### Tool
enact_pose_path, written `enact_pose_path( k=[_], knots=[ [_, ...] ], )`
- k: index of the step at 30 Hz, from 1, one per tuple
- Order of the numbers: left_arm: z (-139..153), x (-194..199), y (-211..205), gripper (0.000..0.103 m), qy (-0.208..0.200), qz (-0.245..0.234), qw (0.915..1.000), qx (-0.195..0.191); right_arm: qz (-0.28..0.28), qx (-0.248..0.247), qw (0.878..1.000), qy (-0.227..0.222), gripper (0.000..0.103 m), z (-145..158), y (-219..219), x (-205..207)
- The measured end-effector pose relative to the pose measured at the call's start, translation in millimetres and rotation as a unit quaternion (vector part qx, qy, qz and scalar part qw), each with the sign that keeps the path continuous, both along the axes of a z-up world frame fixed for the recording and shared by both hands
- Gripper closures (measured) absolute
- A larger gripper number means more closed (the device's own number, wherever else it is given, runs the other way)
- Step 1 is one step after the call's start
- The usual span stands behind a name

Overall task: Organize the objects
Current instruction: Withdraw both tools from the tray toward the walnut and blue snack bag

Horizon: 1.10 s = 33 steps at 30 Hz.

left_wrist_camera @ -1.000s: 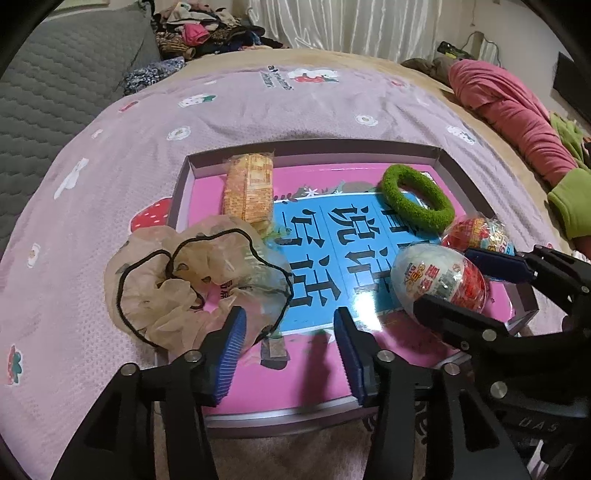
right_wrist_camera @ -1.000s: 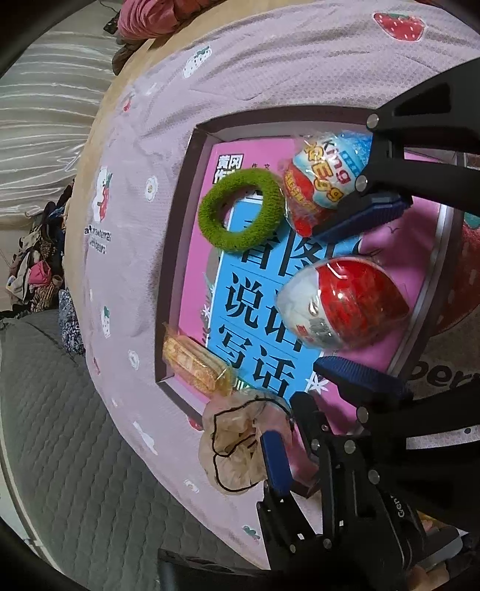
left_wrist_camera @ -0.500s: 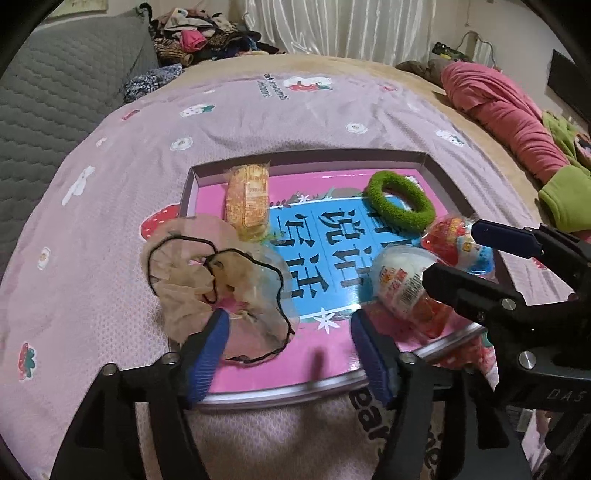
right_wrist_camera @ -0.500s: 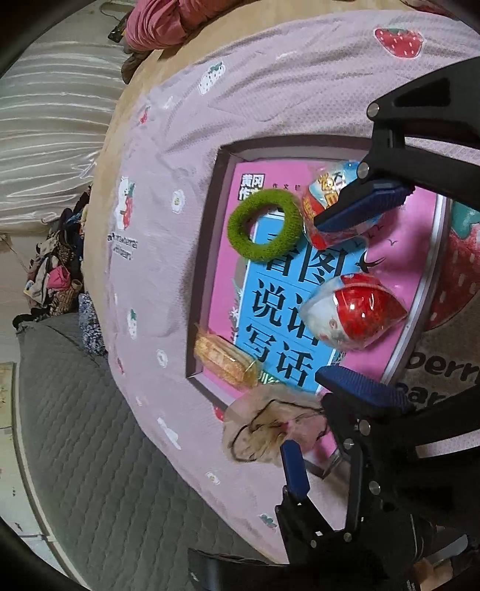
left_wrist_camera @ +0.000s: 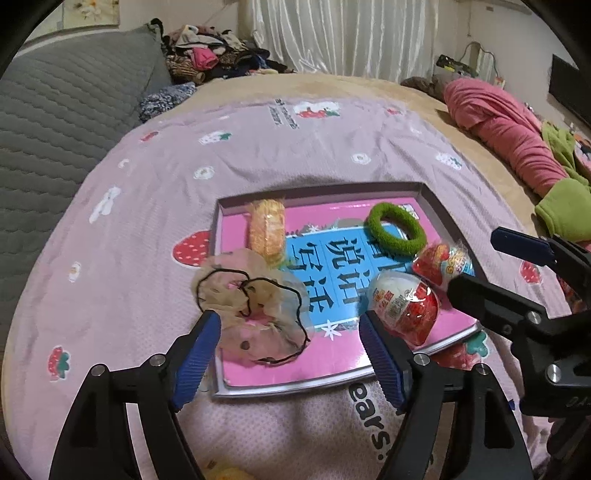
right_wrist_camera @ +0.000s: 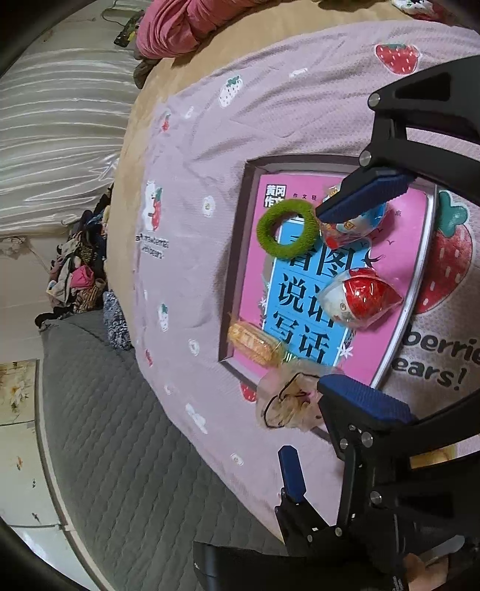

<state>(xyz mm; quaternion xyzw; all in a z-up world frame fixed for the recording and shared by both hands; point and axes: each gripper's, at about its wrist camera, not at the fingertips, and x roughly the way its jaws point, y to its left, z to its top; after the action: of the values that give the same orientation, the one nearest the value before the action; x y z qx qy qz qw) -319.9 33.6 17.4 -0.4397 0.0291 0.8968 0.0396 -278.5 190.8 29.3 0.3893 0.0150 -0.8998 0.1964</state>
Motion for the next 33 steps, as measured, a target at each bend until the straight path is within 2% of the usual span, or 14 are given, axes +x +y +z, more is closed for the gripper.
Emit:
enact_pose_path(
  k=[15,33],
  knots=[
    [54.0,41.1,-12.6,0.023,0.039,0.013,0.9991,-0.001,-0.027,0.003,0.999,0.037,0.006,42.9,8.9,36.5],
    [112.1,103.6,-13.4,0.022,0.078,0.015,0.9968,0.006,-0.032,-0.001,0.996,0.079,0.002,102.2,20.2,102.2]
  ],
)
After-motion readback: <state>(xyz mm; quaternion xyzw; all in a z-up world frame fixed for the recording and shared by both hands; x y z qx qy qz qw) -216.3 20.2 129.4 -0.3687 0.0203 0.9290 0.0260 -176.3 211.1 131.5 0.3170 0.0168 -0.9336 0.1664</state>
